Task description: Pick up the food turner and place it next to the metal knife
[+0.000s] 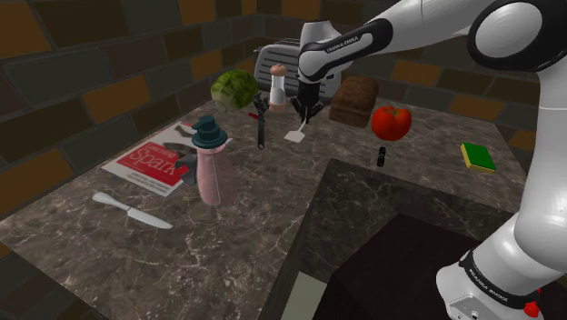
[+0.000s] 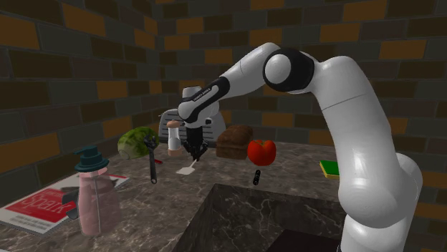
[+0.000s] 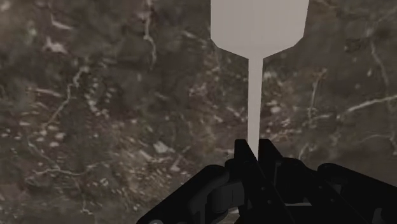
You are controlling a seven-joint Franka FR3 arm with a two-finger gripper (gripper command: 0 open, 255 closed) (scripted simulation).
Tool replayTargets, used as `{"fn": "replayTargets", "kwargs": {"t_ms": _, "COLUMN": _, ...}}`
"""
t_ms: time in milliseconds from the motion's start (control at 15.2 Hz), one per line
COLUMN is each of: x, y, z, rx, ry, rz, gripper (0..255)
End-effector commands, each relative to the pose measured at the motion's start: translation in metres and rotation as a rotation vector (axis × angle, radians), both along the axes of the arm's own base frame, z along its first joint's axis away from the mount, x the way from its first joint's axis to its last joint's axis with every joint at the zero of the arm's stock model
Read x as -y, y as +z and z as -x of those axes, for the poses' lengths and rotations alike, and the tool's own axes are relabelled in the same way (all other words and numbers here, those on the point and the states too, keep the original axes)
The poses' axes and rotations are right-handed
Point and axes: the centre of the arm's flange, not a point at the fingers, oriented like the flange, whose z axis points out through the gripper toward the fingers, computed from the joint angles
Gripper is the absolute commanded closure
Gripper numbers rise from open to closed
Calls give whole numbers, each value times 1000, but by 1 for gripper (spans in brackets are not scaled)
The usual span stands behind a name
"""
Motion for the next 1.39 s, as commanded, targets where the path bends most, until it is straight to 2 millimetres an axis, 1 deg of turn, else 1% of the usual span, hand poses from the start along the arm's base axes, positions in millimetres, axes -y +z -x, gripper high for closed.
{"fn": "replayTargets", "kwargs": {"t_ms": 0, "x": -1, "y": 10, "z": -1, "rx": 0, "ry": 0, "rz": 0, "gripper": 255}}
{"fn": "replayTargets", "kwargs": {"t_ms": 858, "x": -1, "y": 78, "z": -1, "rx": 0, "ry": 0, "rz": 0, "gripper": 255}}
{"fn": "replayTargets", "kwargs": {"t_ms": 1320, "x": -80, "y": 78, "z": 47, "rx": 0, "ry": 0, "rz": 0, "gripper": 255}}
